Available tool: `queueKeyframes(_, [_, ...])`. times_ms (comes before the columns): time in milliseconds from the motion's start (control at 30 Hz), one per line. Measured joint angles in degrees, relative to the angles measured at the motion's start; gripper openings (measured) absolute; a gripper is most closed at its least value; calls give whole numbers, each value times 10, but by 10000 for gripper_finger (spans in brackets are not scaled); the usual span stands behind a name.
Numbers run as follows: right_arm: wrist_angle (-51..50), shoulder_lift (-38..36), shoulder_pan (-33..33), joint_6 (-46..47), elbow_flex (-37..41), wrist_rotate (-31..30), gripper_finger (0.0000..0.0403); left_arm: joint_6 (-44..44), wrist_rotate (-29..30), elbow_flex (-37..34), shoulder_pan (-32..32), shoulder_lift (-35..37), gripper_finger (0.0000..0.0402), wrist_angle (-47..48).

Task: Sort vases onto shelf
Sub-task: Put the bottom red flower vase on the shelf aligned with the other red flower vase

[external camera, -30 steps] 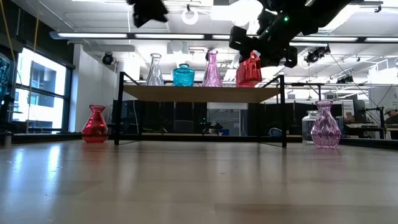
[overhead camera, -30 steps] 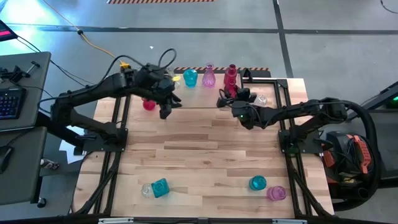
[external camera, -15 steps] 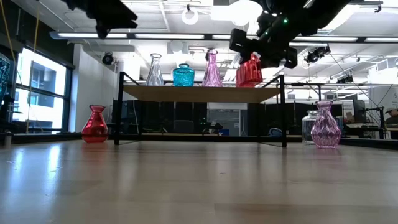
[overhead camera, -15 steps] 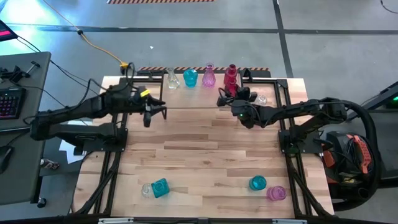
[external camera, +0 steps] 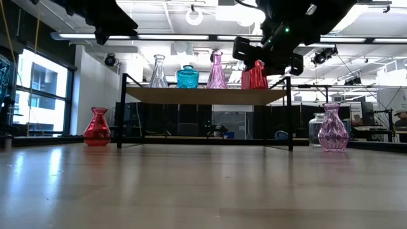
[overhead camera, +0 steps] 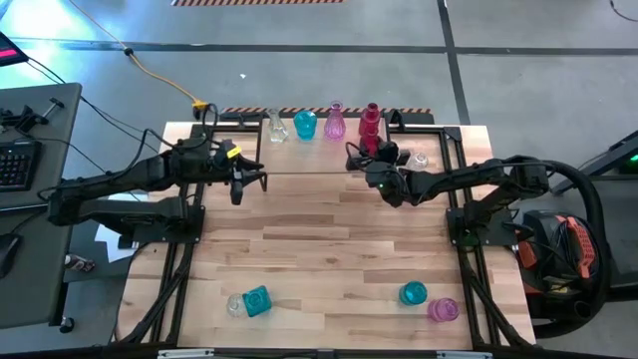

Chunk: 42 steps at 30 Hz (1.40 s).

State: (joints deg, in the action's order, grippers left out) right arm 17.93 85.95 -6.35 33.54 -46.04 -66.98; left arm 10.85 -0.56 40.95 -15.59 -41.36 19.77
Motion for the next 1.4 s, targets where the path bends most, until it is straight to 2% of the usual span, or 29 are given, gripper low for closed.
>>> queueKeyframes(733, [0,0,0,24,0,0,197,0,-1,0,0,-3,106,0])
queueKeyframes(1133, [12,14,-11,50,0,-18,197,0,-1,0,0,-3,106,0])
queueKeyframes(1400, [29,15,-24,37,0,3,197,0,-1,0,0,-3,106,0])
